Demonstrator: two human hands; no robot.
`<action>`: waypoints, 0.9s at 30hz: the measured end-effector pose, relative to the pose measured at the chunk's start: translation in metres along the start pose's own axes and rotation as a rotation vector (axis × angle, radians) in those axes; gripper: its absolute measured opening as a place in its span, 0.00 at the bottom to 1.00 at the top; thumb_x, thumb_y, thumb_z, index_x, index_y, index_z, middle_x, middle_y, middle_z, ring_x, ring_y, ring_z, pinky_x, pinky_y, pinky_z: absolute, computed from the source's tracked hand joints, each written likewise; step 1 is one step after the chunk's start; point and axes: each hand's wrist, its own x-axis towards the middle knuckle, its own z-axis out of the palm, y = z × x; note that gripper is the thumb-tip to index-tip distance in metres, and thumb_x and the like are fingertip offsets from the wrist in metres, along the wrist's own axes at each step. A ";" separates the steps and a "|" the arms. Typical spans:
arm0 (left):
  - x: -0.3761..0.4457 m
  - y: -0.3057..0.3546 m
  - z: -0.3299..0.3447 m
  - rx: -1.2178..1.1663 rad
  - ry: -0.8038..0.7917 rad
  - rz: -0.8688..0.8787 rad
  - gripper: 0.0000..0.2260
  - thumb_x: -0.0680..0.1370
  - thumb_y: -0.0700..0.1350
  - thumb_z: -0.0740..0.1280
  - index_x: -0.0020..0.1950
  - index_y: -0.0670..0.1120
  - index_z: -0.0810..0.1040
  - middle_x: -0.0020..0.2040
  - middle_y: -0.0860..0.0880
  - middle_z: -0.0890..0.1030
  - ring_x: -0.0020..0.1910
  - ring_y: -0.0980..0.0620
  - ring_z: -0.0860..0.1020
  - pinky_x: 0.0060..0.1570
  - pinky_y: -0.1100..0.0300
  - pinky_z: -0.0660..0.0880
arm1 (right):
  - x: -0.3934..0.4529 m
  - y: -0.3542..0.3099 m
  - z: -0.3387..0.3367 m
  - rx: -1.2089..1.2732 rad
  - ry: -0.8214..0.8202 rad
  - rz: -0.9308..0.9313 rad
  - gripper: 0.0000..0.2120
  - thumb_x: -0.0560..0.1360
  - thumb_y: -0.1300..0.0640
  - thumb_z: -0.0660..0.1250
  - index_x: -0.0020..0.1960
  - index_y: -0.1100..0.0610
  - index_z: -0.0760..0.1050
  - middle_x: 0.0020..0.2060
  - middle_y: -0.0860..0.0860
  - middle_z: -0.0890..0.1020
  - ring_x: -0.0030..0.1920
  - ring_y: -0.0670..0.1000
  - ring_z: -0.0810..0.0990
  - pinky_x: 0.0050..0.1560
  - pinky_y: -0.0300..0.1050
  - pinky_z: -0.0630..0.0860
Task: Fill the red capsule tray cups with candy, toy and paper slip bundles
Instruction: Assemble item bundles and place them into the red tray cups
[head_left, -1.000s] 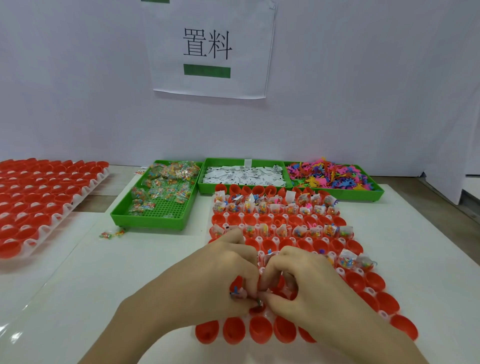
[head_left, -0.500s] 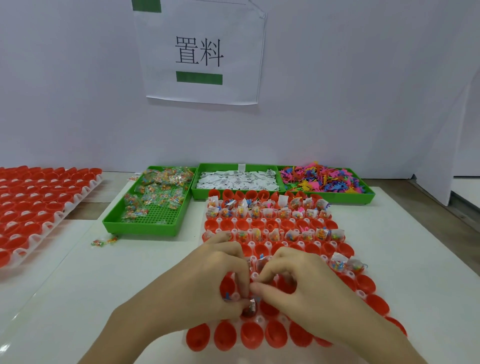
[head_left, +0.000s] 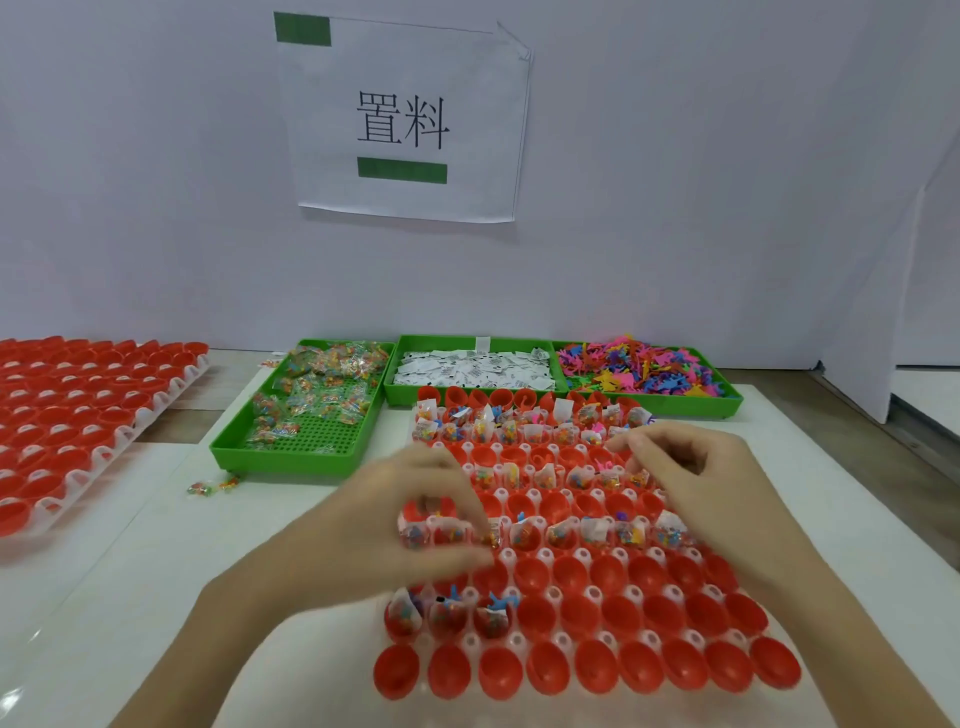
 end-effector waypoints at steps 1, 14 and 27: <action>0.000 -0.010 -0.001 0.028 0.074 -0.044 0.07 0.77 0.60 0.72 0.50 0.59 0.83 0.51 0.57 0.80 0.52 0.52 0.77 0.50 0.65 0.73 | 0.001 0.000 -0.001 0.005 0.008 -0.001 0.12 0.81 0.54 0.67 0.44 0.43 0.86 0.38 0.47 0.86 0.35 0.43 0.80 0.37 0.36 0.73; -0.016 -0.104 -0.014 0.554 0.310 -0.436 0.12 0.84 0.44 0.65 0.59 0.40 0.85 0.56 0.44 0.85 0.57 0.43 0.81 0.59 0.48 0.73 | -0.001 0.005 0.010 -0.017 -0.015 -0.012 0.12 0.81 0.53 0.67 0.43 0.43 0.85 0.37 0.45 0.86 0.43 0.45 0.84 0.48 0.40 0.79; -0.021 -0.083 -0.035 0.244 0.437 -0.332 0.10 0.76 0.32 0.73 0.52 0.45 0.86 0.46 0.55 0.84 0.47 0.60 0.81 0.48 0.79 0.73 | 0.001 0.008 0.014 -0.064 -0.027 -0.011 0.11 0.81 0.53 0.67 0.43 0.45 0.85 0.34 0.46 0.83 0.30 0.42 0.76 0.35 0.33 0.74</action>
